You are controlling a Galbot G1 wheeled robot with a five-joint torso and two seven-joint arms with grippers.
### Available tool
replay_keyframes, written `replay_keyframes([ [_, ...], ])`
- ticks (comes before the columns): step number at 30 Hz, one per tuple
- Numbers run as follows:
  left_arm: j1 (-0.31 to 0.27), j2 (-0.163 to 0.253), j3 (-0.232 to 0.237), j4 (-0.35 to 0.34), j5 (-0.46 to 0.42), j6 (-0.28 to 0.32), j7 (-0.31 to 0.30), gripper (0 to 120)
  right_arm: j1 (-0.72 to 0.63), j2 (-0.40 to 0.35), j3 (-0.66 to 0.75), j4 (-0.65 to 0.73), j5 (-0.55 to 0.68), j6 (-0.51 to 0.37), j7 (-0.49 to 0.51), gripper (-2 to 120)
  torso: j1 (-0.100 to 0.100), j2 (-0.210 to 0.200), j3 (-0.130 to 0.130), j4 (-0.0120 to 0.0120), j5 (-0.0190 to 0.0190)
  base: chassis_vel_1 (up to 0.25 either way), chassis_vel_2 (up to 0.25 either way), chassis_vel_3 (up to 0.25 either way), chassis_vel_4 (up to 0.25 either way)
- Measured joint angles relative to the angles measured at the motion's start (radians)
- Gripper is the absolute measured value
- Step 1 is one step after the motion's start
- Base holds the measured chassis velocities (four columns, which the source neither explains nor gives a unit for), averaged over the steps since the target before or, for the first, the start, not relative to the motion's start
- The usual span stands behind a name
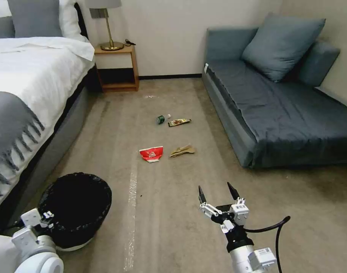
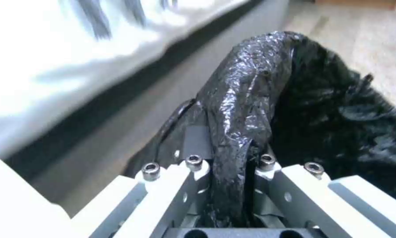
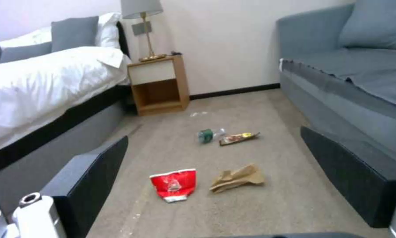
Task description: Pick up the trash bin, then pick up the garbage on the floor and place it into the trash bin.
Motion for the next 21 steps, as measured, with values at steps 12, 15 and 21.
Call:
replay_keyframes([
  [12, 0.046, -0.012, 0.006, -0.02, 0.184, -0.118, 0.007, 7, 0.007, 0.006, 0.033, -0.016, 0.04, 0.048, -0.09, 100, 0.0, 0.0, 0.0, -0.0001, 0.0, 0.0, 0.0, 0.0, 0.0],
  [15, 0.047, -0.012, 0.006, -0.02, 0.186, -0.119, 0.007, 7, 0.01, 0.009, 0.038, -0.022, 0.043, 0.053, -0.101, 100, 0.0, 0.0, 0.0, 0.0, 0.0, 0.0, 0.0, 0.0, 0.0],
  [21, 0.049, -0.009, 0.009, -0.011, 0.194, -0.122, 0.008, 7, 0.012, 0.015, 0.044, -0.032, 0.042, 0.054, -0.105, 100, 0.0, 0.0, 0.0, 0.0, 0.0, -0.067, 0.077, 0.075, -0.069],
])
